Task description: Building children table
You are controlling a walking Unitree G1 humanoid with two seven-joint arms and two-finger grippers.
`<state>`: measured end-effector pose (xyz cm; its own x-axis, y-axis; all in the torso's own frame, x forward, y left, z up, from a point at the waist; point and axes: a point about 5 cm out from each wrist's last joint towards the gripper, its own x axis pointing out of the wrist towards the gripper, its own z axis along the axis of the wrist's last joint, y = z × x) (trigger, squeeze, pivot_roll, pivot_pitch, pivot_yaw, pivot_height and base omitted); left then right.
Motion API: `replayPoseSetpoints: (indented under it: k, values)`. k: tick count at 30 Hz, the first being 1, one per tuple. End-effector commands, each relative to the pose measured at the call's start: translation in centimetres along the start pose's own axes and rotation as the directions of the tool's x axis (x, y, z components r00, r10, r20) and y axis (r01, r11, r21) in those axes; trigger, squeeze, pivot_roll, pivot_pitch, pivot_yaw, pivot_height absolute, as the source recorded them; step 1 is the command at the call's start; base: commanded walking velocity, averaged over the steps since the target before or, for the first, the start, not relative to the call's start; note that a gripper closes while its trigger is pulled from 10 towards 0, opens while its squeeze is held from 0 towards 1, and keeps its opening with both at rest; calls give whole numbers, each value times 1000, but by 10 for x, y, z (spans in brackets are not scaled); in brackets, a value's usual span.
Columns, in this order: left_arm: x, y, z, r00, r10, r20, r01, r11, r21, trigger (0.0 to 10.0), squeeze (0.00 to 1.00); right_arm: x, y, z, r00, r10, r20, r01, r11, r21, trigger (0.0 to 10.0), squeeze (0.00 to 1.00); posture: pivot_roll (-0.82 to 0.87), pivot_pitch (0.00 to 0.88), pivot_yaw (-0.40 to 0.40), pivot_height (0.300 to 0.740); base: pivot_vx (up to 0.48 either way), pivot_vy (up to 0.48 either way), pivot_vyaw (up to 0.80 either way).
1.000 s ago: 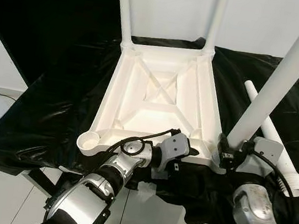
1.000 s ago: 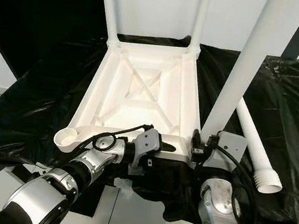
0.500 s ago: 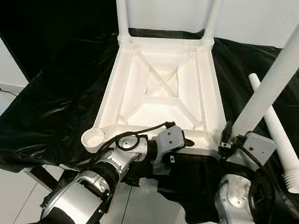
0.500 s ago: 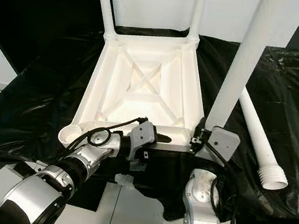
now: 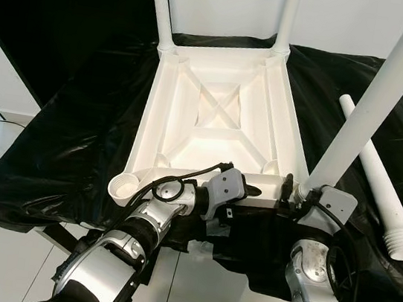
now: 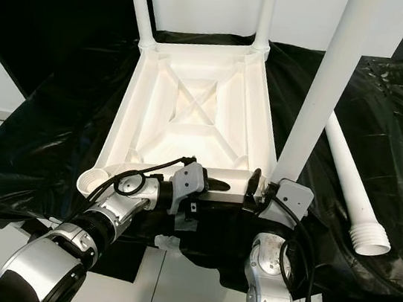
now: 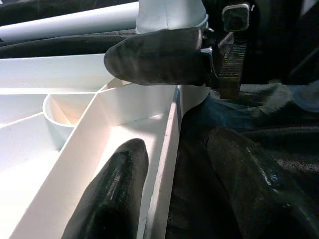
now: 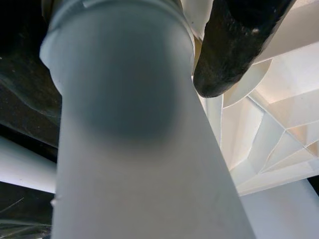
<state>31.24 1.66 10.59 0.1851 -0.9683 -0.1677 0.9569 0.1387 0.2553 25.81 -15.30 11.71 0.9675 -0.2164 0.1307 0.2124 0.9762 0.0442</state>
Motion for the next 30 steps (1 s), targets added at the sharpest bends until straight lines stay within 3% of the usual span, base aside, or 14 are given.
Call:
replayPoseSetpoints:
  k: [1, 4, 7, 8, 16, 17, 18, 22, 28, 30]
  values:
    - [-1, -7, -14, 998, -11, -60, 8, 999, -42, 10000, 0, -2, 9, -3, 996, 83, -17, -83, 997, 7, 10000, 0, -120, 46, 90, 740, 0, 0, 0]
    - [1, -8, -13, 998, -15, -54, 12, 999, -43, 10000, 0, 4, -1, 13, 981, 181, 65, -175, 981, -81, 10000, 0, -136, 47, 92, 740, 0, 0, 0]
    - [2, -9, -13, 998, -16, -54, 13, 999, -43, 10000, 0, 5, -4, 19, 973, 213, 87, -203, 973, -109, 10000, 0, -138, 47, 92, 740, 0, 0, 0]
    - [2, -10, -13, 998, -20, -54, 18, 999, -45, 10000, 0, 9, -13, 33, 951, 280, 130, -258, 952, -168, 10000, 0, -153, 45, 95, 740, 0, 0, 0]
    - [4, -11, -13, 998, -27, -54, 25, 999, -45, 10000, 0, 11, -23, 42, 916, 388, 103, -367, 913, -179, 10000, 0, -160, 43, 94, 740, 0, 0, 0]
    - [4, -11, -13, 998, -28, -54, 25, 999, -45, 10000, 0, 10, -22, 39, 909, 409, 80, -393, 905, -163, 8510, 0, -166, 40, 93, 740, 0, 0, 0]
    - [5, -10, -12, 998, -28, -54, 26, 999, -44, 10000, 0, 8, -22, 35, 897, 441, 46, -432, 893, -129, 0, 0, -167, 37, 94, 740, 0, 0, 0]
    - [6, -10, -11, 998, -28, -54, 26, 999, -40, 10000, 0, 4, -23, 28, 872, 489, -18, -489, 870, -59, 0, 0, -171, 28, 94, 740, 0, 0, 0]
    - [7, -8, -10, 998, -25, -54, 23, 999, -37, 10000, 0, 3, -27, 23, 867, 495, -59, -496, 868, -6, 0, 0, -170, 19, 95, 740, 0, 0, 0]
    - [6, -7, -9, 998, -22, -55, 20, 999, -32, 10000, 0, 5, -29, 20, 905, 420, -63, -420, 907, 26, 0, 0, -171, 13, 101, 740, 0, 0, 0]
